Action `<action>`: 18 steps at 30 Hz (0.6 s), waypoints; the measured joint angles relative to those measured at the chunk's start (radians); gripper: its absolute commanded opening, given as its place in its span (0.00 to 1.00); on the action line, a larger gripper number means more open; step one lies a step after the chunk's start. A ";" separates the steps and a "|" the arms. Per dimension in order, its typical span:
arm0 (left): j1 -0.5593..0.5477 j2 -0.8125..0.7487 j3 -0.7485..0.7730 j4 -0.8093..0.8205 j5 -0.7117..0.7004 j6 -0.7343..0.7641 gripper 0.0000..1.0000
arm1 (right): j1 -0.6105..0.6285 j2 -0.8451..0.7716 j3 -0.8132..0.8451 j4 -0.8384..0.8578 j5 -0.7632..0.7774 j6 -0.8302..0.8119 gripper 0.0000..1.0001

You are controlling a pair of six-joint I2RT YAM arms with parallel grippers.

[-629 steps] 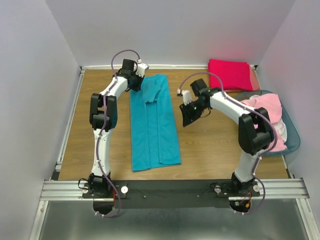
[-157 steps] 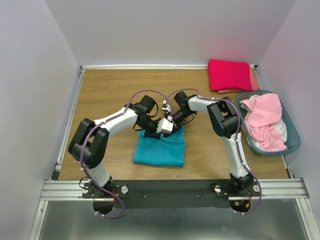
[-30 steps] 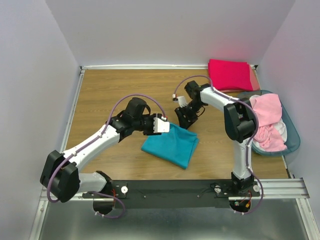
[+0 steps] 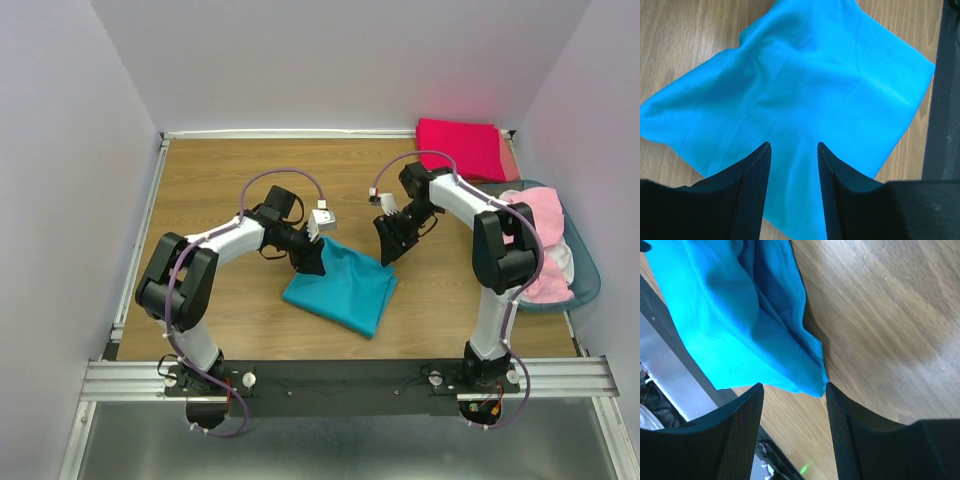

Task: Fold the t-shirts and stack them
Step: Fold the long partially folded tshirt into a neat square

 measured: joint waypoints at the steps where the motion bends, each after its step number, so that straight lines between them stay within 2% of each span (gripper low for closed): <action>1: 0.000 0.007 0.003 -0.001 0.000 -0.002 0.50 | 0.000 0.003 -0.005 0.005 -0.001 -0.004 0.60; 13: 0.009 0.091 0.018 -0.004 0.000 -0.032 0.50 | 0.000 0.006 -0.071 0.027 -0.029 -0.043 0.58; 16: 0.009 0.094 0.020 -0.004 0.000 -0.038 0.50 | 0.000 0.006 -0.081 0.029 -0.029 -0.050 0.50; 17: 0.009 0.094 0.020 -0.004 0.000 -0.039 0.50 | 0.000 0.006 -0.081 0.029 -0.029 -0.051 0.45; 18: 0.009 0.094 0.020 -0.004 0.000 -0.040 0.49 | 0.000 0.006 -0.081 0.031 -0.029 -0.051 0.35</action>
